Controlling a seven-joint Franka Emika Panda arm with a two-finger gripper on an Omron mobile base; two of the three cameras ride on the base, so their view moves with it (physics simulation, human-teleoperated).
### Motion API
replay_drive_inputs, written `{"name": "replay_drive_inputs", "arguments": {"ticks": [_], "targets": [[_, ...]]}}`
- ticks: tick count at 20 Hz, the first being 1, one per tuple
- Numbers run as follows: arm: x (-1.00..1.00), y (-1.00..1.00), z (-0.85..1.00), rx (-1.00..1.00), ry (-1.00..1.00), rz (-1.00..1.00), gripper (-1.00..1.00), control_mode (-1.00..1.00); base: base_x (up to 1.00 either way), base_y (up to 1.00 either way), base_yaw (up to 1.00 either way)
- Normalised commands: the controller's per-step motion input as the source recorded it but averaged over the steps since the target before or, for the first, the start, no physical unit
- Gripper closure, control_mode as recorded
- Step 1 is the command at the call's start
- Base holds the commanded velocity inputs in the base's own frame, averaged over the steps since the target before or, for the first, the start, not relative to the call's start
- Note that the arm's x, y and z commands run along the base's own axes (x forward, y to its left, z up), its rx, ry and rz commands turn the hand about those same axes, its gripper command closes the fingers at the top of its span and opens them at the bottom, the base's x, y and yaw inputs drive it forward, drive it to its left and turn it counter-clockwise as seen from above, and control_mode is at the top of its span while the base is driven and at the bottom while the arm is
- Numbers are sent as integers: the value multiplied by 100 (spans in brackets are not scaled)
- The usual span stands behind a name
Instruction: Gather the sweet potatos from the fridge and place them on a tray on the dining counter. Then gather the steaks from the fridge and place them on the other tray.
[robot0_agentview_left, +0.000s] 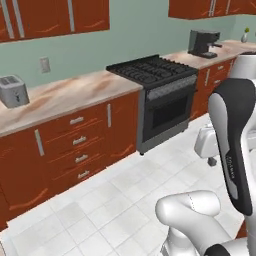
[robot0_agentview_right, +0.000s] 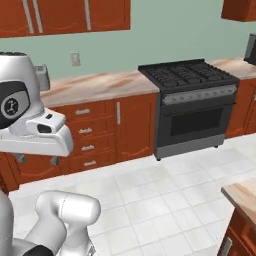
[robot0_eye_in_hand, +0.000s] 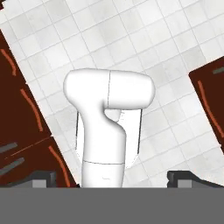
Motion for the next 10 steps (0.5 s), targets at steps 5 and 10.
{"name": "replay_drive_inputs", "arguments": {"ticks": [5,10], "targets": [[0,0,0,0,0,0,-100,100,100,46,-37],[0,0,0,0,0,0,-100,100,79,41,-45]]}}
